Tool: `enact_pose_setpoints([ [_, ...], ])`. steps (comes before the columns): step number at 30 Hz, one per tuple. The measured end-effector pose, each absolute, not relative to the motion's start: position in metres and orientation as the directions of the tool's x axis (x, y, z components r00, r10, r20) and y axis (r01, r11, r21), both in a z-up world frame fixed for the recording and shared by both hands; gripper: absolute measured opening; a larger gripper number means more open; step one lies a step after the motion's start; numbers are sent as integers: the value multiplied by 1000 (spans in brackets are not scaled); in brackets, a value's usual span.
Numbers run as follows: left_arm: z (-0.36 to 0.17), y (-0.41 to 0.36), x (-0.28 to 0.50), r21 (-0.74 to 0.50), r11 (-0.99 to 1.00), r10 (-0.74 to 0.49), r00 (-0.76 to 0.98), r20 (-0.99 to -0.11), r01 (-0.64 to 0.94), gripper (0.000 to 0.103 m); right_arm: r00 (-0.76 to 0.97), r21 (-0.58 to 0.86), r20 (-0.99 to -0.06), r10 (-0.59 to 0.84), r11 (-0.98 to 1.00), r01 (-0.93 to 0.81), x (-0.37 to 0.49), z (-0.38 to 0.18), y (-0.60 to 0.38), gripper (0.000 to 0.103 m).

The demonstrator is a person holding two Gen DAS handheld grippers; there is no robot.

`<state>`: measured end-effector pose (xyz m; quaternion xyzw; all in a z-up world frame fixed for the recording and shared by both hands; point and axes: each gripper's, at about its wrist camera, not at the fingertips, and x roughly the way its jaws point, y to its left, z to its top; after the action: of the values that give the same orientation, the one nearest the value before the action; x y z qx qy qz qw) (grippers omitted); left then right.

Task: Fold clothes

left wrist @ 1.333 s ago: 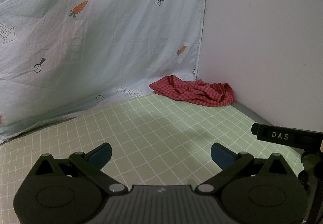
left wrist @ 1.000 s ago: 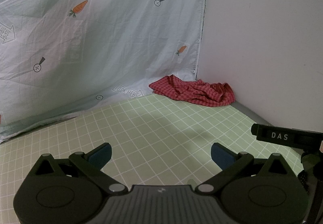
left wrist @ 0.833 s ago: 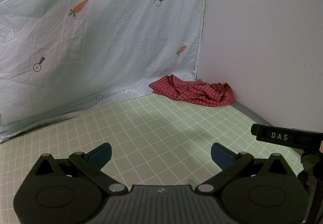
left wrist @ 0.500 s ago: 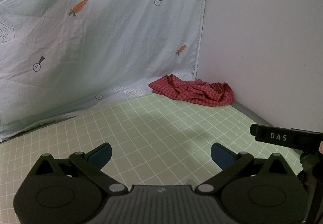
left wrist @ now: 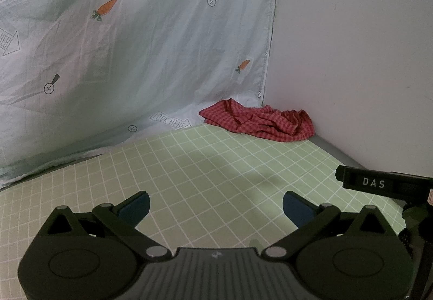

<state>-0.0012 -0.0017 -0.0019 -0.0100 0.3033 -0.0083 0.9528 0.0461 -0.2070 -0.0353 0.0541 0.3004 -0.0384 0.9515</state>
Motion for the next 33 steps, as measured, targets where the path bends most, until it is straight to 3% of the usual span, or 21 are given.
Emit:
enact_pose_setpoints([
  [15,-2,1,-1,-30,999,-28,814,-581,14,103,812,74,-582,-45,991,109,46,-34,-208,103],
  [33,-19,-8,32,-40,999,-29,755,-655,3,103,779,83,-626,-29,991,103,62,-48,-215,103],
])
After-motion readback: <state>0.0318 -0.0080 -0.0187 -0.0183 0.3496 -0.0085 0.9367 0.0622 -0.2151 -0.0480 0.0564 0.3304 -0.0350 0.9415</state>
